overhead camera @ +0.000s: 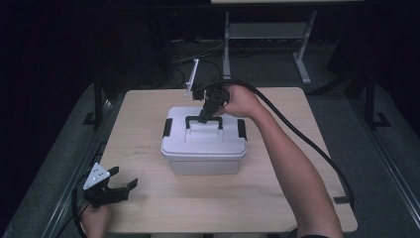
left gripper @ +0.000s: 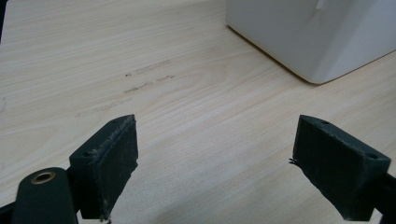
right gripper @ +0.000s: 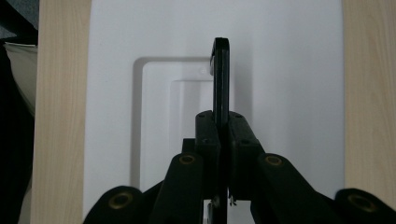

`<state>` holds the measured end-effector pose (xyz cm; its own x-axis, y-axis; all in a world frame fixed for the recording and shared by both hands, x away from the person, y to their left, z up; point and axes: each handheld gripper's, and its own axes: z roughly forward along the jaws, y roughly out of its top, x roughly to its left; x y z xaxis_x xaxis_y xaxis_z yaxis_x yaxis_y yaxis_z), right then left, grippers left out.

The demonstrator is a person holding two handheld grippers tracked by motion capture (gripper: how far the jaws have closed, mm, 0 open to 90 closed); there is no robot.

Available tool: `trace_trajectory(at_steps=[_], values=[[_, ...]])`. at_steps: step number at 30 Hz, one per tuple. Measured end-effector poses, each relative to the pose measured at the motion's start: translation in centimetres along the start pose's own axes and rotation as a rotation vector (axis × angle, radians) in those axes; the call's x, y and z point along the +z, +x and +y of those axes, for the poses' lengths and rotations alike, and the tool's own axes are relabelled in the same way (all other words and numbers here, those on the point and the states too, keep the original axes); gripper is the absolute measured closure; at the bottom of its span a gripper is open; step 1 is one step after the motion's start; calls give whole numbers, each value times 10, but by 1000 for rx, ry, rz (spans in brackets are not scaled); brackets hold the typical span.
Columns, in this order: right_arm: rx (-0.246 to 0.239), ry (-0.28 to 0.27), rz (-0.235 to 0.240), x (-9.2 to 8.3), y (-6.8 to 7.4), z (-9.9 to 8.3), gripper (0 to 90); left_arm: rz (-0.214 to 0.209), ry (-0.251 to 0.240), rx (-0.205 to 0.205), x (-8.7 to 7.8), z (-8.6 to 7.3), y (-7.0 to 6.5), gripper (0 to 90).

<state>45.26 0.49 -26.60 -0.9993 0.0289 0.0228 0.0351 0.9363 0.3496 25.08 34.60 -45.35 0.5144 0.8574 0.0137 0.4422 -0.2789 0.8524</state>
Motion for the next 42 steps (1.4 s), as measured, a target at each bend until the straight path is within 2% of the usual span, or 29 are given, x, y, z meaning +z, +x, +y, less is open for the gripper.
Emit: trace_trajectory(at_steps=[27, 29, 34, 37, 42], values=[[10, -8, 27, 10, -4, -1, 838, 3, 2, -5, 0, 0, 1, 134], [13, -6, 18, 10, -4, -1, 829, 4, 2, -4, 0, -1, 1, 134], [24, -14, -4, 7, -4, -2, 743, 5, 1, -10, -1, -1, 2, 134], [24, -20, -3, 4, -4, -2, 723, 5, 1, -10, -1, -1, 2, 134], [48, -31, -16, -1, -4, -5, 666, 3, 6, -6, 0, -1, 2, 134]])
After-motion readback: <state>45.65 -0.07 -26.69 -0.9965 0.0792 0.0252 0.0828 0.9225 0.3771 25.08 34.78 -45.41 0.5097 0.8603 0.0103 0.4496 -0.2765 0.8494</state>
